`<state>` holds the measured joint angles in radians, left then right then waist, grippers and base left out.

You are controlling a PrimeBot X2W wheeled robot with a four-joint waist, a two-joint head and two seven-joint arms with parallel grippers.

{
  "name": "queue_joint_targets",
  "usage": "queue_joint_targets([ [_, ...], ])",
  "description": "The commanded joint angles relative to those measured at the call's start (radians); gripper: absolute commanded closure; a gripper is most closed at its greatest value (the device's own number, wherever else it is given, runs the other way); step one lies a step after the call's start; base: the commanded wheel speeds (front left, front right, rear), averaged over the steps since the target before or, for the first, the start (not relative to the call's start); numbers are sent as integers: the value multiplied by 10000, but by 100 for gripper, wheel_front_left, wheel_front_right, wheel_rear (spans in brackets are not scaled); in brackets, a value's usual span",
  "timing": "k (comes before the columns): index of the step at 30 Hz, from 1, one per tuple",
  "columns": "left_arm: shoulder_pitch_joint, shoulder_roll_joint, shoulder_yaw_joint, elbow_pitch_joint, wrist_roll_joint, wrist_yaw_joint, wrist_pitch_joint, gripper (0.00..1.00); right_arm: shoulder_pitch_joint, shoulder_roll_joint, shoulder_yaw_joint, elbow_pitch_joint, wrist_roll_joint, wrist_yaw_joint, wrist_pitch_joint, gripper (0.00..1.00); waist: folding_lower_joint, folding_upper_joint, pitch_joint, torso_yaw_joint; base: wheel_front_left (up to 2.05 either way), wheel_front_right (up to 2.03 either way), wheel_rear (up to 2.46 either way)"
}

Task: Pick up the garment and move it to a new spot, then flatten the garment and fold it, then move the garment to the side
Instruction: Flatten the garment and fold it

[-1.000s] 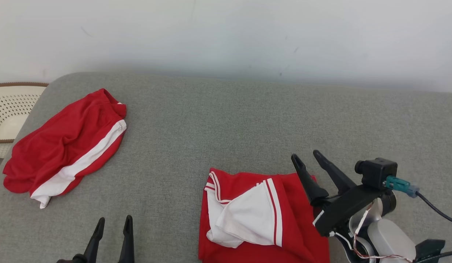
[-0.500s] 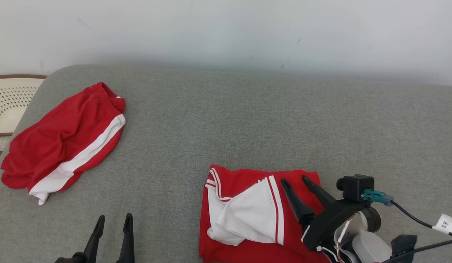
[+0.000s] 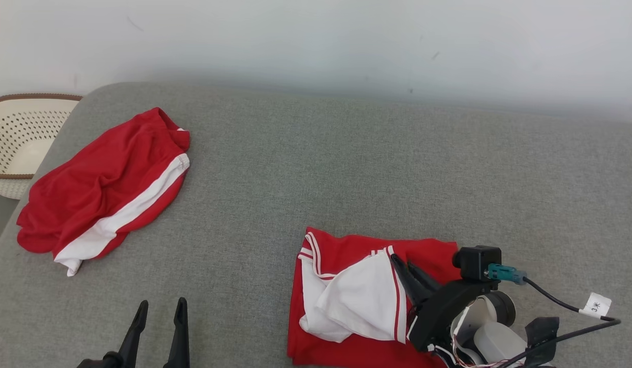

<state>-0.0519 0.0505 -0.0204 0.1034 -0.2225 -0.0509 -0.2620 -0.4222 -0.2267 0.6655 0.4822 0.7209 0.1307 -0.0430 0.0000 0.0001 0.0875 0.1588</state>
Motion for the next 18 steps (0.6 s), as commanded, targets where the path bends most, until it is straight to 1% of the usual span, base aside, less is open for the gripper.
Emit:
queue_joint_targets([
  [1, -24, 7, -2, 41, -131, 26, -42, 0, -81, 11, 84, 58, 49, 0, -73, 100, 0, -1, -16, 20, 0, 0, 0],
  [5, 52, 7, 31, 54, -106, 49, -42, 0, -240, -78, 358, 124, 191, 0, -336, 100, 0, -1, -80, 19, 0, 0, 0],
  [7, 133, 5, 62, 71, -73, 58, -42, 0, -171, -124, 603, -194, 456, 0, -471, 100, 0, -1, -180, -39, 0, 0, 0],
  [11, 216, 5, 91, 53, -20, 58, -42, 0, 63, -425, 1230, -1048, 819, 0, -464, 100, 0, -1, -285, -151, 0, 0, 0],
  [13, 257, 6, 110, 41, -2, 48, -42, 0, 115, -621, 1464, -1416, 891, 0, -411, 100, 0, -1, -308, -223, 0, 0, 0],
  [18, 250, 6, 101, 74, 4, 22, -42, 0, 358, -841, 1928, -2106, 1033, 0, -227, 100, 0, -1, -347, -332, 0, 0, 0],
])
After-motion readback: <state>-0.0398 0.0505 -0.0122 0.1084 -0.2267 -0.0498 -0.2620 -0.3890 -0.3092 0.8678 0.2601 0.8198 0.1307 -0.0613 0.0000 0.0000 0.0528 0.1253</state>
